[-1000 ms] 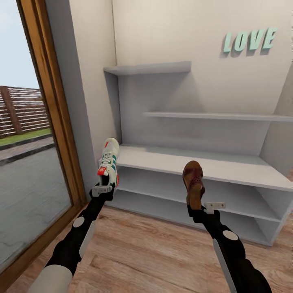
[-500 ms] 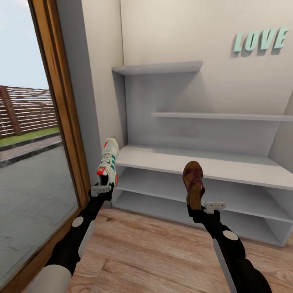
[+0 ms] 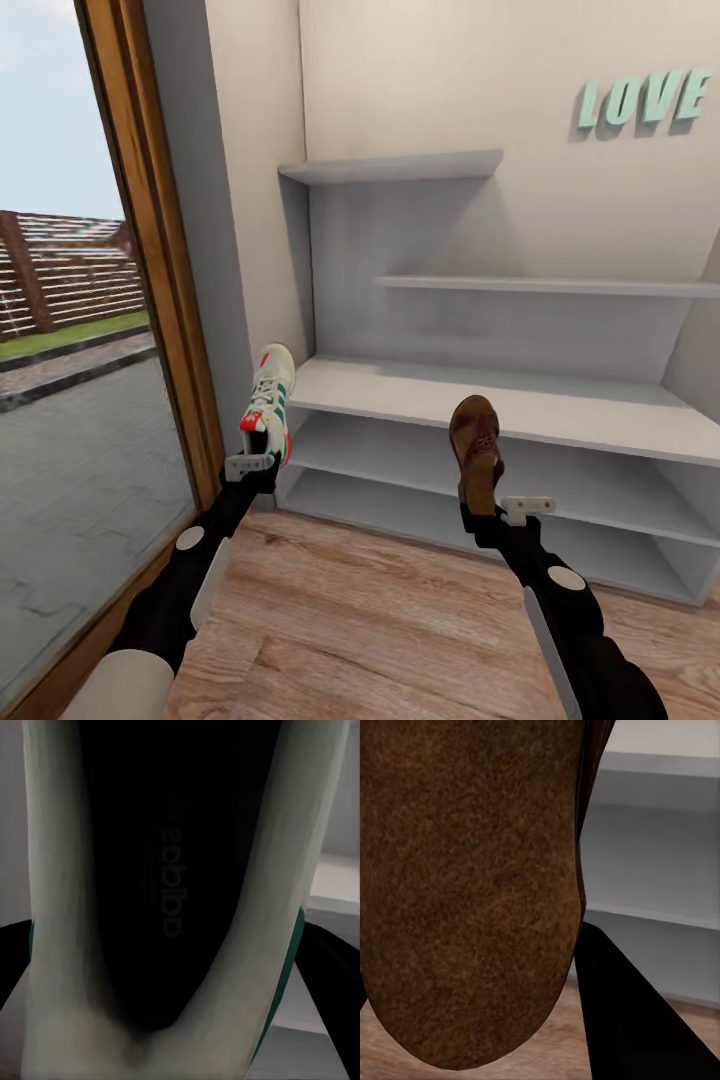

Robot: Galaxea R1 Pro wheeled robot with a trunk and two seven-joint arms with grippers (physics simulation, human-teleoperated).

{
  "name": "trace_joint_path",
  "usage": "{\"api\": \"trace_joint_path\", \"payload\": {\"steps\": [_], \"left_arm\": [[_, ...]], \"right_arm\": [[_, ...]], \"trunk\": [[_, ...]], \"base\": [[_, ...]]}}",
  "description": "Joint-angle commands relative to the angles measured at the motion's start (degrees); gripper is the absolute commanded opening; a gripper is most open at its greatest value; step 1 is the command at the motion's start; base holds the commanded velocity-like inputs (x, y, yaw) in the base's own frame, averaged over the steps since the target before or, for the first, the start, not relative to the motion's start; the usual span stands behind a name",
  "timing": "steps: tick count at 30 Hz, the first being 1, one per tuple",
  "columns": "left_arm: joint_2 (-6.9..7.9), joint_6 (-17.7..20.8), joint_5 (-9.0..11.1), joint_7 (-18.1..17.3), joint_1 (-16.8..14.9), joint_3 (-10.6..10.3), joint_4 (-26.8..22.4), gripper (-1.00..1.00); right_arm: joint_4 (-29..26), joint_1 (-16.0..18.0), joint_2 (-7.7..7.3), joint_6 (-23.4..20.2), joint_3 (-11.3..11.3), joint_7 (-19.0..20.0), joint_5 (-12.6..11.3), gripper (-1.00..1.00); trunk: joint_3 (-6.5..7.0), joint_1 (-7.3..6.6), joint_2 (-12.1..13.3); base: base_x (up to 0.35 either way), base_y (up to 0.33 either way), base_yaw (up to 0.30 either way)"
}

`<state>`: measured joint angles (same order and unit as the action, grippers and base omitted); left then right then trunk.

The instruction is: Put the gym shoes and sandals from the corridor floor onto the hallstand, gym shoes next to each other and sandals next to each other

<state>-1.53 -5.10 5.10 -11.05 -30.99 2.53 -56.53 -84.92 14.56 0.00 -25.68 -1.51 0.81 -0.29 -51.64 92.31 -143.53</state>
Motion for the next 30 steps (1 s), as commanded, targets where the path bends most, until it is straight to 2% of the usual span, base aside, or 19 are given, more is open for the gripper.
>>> {"api": "trace_joint_path", "payload": {"steps": [1,11,14,18,20,23,24,25,26,30], "left_arm": [[-0.06,0.96,0.55,-0.51,-0.03,0.2,-0.33,-1.0],[0.0,2.9,0.6,-0.47,-0.03,0.25,-0.92,-1.0],[0.11,5.39,0.53,-0.46,-0.03,0.33,-0.9,-1.0],[1.61,10.32,0.45,-0.46,-0.03,0.37,-0.94,-1.0],[2.2,11.46,0.49,-0.43,-0.03,0.34,-0.82,-1.0],[2.22,11.61,0.54,-0.39,-0.03,0.26,-0.29,-1.0],[2.11,11.72,0.6,-0.37,-0.03,0.21,1.11,-1.0],[2.09,11.74,0.6,-0.37,-0.03,0.2,1.69,-1.0],[2.07,11.84,0.61,-0.33,-0.03,0.28,3.15,-1.0],[2.04,14.05,0.58,-0.21,-0.03,0.35,6.71,-1.0]], "right_arm": [[-0.1,0.03,0.0,-0.37,-0.03,-0.02,-0.22,-1.0],[-0.24,0.03,0.0,-0.35,-0.32,-0.09,-0.06,-1.0],[-0.3,0.03,-0.08,-0.36,-0.57,-0.06,-0.06,-1.0],[-0.33,0.03,-0.15,-0.4,-1.43,-0.1,-0.1,-1.0],[-0.35,0.03,-0.17,-0.4,-1.85,-0.1,-0.1,-1.0],[-0.42,0.03,-0.17,-0.41,-2.58,-0.11,-0.07,-1.0],[-0.49,0.03,-0.24,-0.44,-8.78,-0.03,-0.21,-1.0],[-0.47,0.03,-0.25,-0.46,-11.59,0.0,-0.25,-1.0],[-0.44,0.03,-0.28,-1.37,-17.8,0.09,-0.3,-1.0],[-0.48,0.03,-1.0,-9.97,-26.05,0.42,-0.32,-1.0]], "trunk": [[-0.06,-0.01,-0.03],[0.19,-0.01,-0.03],[0.29,-0.01,-0.03],[0.36,-0.01,-0.03],[0.36,-0.01,-0.03],[0.37,-0.01,-0.03],[0.37,-0.01,-0.03],[0.37,-0.01,-0.03],[0.37,-0.01,-0.03],[0.37,-0.01,-0.03]], "base": [[0.0,0.229,-0.099],[0.0,0.292,-0.261],[0.0,0.306,-0.297],[0.0,0.307,-0.162],[0.0,0.169,-0.031],[0.0,0.036,-0.006],[0.0,0.005,-0.001],[0.0,0.003,-0.001],[0.0,0.001,0.0],[0.0,0.0,0.0]]}}
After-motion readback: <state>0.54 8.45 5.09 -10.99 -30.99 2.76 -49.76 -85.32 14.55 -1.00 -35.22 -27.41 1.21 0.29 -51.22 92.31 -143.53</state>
